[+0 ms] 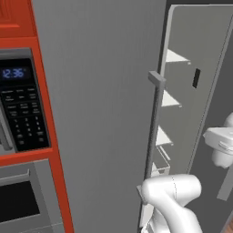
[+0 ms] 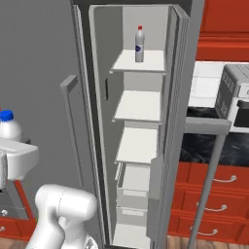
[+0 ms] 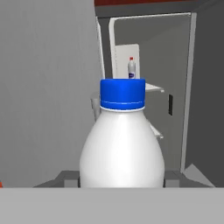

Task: Take the bottled waters from the counter and place them in the freezer to freeze. Close the freezer door after placing the bottles.

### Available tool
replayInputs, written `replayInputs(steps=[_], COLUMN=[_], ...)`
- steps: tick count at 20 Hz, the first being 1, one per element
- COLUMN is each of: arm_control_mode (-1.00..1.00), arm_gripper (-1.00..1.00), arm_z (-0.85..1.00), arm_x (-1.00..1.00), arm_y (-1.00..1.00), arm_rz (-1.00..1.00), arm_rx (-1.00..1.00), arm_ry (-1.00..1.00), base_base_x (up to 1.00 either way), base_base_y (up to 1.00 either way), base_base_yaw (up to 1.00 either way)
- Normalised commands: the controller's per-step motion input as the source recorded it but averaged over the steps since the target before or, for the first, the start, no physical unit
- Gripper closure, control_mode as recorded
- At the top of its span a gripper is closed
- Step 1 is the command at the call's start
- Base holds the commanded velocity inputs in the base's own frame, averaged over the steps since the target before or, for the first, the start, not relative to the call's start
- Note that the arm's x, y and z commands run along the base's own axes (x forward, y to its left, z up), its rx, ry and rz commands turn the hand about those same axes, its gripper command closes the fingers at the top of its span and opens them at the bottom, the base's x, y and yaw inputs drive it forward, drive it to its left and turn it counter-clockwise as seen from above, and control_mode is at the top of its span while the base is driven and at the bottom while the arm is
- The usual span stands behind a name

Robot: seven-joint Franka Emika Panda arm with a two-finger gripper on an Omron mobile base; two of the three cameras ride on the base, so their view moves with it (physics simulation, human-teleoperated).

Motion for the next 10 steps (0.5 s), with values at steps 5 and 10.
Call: replayInputs(steps=[5,10], arm_control_mode=[1.0,1.0], arm_gripper=[1.0,1.0], arm_z=[0.0,0.0], arm_x=[0.0,0.0], arm_y=[0.0,0.0], arm_rz=[0.0,0.0], arm_rx=[0.0,0.0], arm_ry=[0.0,0.0], base_base_x=[0.37,0.11], base_base_y=[-0.28,-0.08], base_base_yaw=[0.01,0.0])
